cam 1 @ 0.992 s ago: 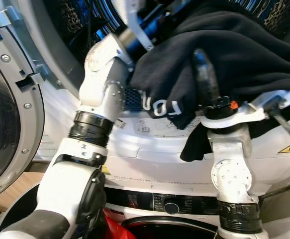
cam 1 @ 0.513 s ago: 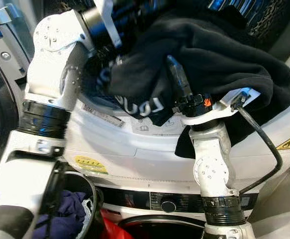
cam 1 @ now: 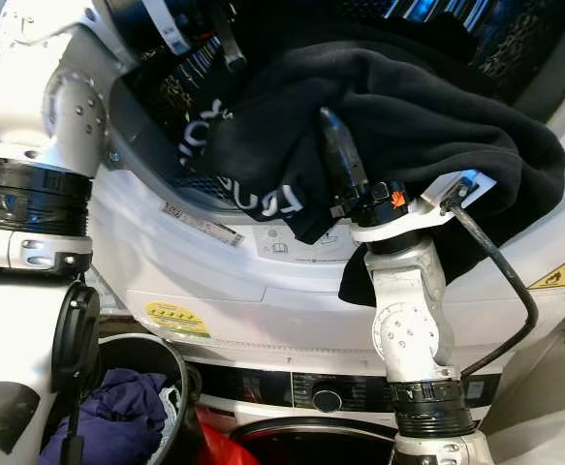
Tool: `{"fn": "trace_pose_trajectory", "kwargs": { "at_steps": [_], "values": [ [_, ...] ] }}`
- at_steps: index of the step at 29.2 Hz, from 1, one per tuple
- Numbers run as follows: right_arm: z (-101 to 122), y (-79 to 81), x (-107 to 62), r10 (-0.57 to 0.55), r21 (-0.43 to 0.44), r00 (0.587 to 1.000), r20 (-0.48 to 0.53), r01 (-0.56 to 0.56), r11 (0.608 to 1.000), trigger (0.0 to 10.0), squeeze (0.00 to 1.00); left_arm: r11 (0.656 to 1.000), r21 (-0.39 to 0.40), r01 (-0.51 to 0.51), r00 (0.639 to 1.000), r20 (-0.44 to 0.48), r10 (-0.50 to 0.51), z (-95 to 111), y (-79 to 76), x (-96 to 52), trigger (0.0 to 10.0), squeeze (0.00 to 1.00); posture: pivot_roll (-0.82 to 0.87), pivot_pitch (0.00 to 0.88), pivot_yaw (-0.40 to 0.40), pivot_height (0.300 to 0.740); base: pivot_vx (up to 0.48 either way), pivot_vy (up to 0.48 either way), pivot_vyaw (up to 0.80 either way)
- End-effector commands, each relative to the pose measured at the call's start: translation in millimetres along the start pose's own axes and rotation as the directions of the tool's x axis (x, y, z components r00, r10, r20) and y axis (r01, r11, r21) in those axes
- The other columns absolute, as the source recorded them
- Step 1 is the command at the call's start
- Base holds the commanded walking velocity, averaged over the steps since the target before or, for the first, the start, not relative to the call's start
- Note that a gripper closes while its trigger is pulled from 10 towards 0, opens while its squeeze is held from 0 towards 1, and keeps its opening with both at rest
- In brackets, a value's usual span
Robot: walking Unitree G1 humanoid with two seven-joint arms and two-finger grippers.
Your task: Clothes washing
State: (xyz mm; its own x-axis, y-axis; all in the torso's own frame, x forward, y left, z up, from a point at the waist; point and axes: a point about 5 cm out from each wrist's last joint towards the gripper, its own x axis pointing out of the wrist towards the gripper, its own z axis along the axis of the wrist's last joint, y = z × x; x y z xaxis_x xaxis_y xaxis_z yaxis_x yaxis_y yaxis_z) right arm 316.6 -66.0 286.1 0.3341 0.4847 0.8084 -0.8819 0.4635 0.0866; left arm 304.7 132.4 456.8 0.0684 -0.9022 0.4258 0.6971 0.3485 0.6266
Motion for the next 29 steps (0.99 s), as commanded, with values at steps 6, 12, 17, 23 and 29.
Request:
{"fn": "trace_pose_trajectory", "kwargs": {
  "at_steps": [6,12,17,23,29],
  "values": [
    [-13.5,-2.3,-5.8,-0.056,0.027,0.998,-0.04,0.057,0.998,10.0,0.0,0.994,-0.001,0.108,0.99,-0.093,-0.108,22.3,-0.2,-24.2,10.0,0.0,0.08,0.0,0.167,0.74,0.0,0.0,0.0],
    [-17.4,-0.5,-4.9,-0.058,0.022,0.997,-0.052,0.06,0.998,10.0,0.0,0.983,-0.066,0.168,0.98,-0.091,-0.174,21.8,-10.0,-31.0,10.0,0.0,0.08,0.0,0.172,0.74,0.0,0.0,0.0],
    [-22.1,0.5,-2.5,-0.075,0.021,0.995,-0.062,0.076,0.997,10.0,0.0,0.954,-0.17,0.247,0.963,-0.064,-0.261,27.1,-21.8,-43.1,10.0,0.0,0.08,0.0,0.176,0.74,0.0,0.0,0.0],
    [-26.2,3.4,1.7,-0.08,0.027,0.995,-0.059,0.082,0.996,10.0,0.0,0.952,-0.207,0.225,0.936,-0.225,-0.269,16.6,-33.0,-57.4,10.0,0.0,0.1,0.0,0.181,0.74,0.0,0.0,0.0],
    [-28.2,3.2,4.3,-0.092,0.045,0.995,-0.044,0.094,0.995,10.0,0.0,0.997,-0.051,0.053,0.965,-0.256,-0.064,0.5,-32.5,-38.3,10.0,0.0,0.11,0.0,0.177,0.74,0.0,0.0,0.0]
  ]
}}
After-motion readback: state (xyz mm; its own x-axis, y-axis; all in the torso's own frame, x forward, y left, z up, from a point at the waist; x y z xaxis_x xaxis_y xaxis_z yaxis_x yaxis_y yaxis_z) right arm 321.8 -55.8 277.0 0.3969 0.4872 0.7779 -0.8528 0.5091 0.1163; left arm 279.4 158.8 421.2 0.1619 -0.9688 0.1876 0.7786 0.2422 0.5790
